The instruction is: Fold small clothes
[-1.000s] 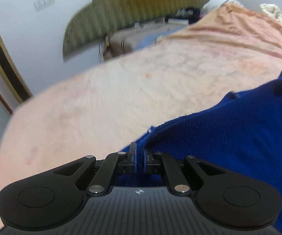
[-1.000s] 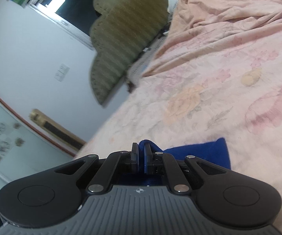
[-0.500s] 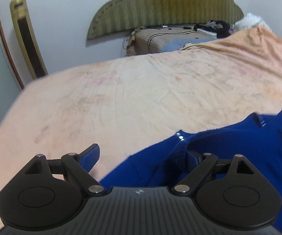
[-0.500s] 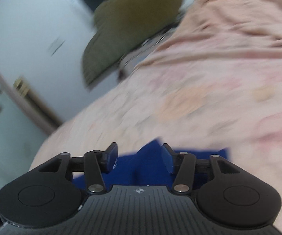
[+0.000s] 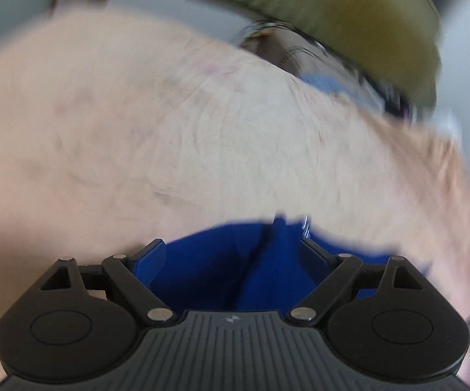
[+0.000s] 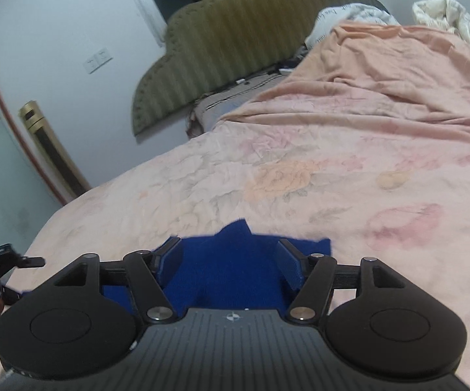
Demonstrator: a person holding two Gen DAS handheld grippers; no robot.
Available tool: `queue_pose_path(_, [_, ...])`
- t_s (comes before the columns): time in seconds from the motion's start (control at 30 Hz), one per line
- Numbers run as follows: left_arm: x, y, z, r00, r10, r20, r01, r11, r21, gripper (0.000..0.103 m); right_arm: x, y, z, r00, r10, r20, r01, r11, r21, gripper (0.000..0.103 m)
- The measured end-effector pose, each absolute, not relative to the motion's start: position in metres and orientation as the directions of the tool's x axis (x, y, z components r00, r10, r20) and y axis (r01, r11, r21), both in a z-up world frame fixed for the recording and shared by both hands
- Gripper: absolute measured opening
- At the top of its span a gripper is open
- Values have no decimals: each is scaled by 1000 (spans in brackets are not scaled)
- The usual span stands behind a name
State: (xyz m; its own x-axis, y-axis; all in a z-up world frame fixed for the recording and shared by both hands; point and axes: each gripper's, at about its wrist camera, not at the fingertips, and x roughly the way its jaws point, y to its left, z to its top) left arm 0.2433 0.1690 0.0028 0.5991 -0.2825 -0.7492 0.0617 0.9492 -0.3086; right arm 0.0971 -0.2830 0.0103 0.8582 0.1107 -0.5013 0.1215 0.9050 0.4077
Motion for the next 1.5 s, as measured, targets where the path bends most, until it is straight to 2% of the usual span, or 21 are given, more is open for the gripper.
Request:
queue_pose_path(0.03, [226,158,7,614,-251,-748,119,967,-227,89,88,-284,11,856,117,-503,112,909,402,71])
queue_pose_path(0.1, [197,149,11,631,-259,-731,198,965,-171,89,72,-286,7,846,126,-518,105,913,394,76])
queue_pose_path(0.23, [151,166,3,601,-344,-722,239,939,-249,89,38,-292,-12,813,143,-564,130,900,416,79])
queue_pose_path(0.33, [126,183,-8,572,-374,-730,229,927,-296,89,9,-298,-22,812,193,-551,123,866,484,78])
queue_pose_path(0.43, [105,198,-12,577,-400,-712,216,916,-339,89,-11,-296,-24,810,228,-540,109,846,521,67])
queue_pose_path(0.57, [86,207,-19,573,-451,-684,202,887,-416,89,-17,-286,-34,782,267,-564,89,847,524,61])
queue_pose_path(0.67, [80,205,-24,565,-452,-691,194,886,-421,87,-14,-279,-40,778,274,-565,83,846,526,54])
queue_pose_path(0.7, [78,203,-26,570,-447,-690,193,888,-417,82,-14,-276,-40,781,268,-564,84,850,520,52])
queue_pose_path(0.77, [77,200,-28,559,-449,-697,192,888,-418,25,-13,-271,-40,784,251,-568,87,862,500,38])
queue_pose_path(0.8, [78,200,-30,547,-454,-703,182,884,-430,20,-12,-271,-40,785,240,-572,93,866,491,31])
queue_pose_path(0.83, [78,201,-30,548,-459,-699,173,880,-441,10,-11,-270,-41,783,235,-576,98,867,488,12])
queue_pose_path(0.87, [77,201,-28,558,-458,-692,174,880,-442,9,-10,-270,-43,782,224,-581,113,866,486,7])
queue_pose_path(1.1, [53,214,19,651,-447,-613,234,887,-399,4,-33,-279,-14,837,128,-531,136,893,430,5])
queue_pose_path(1.2, [50,214,15,649,-393,-651,229,917,-326,2,-41,-282,-2,835,126,-535,117,910,397,5])
queue_pose_path(1.37, [55,216,-25,578,-273,-769,144,962,-233,2,-40,-283,-24,765,152,-626,125,918,376,6])
queue_pose_path(1.4, [53,219,-23,589,-277,-759,143,960,-240,2,-39,-284,-30,751,161,-641,135,912,387,10])
queue_pose_path(1.47, [47,220,-11,620,-327,-713,183,944,-274,3,-42,-289,-32,747,154,-647,160,903,399,27])
queue_pose_path(1.5, [44,219,-4,637,-358,-683,211,933,-292,4,-45,-290,-30,756,136,-640,172,902,395,33])
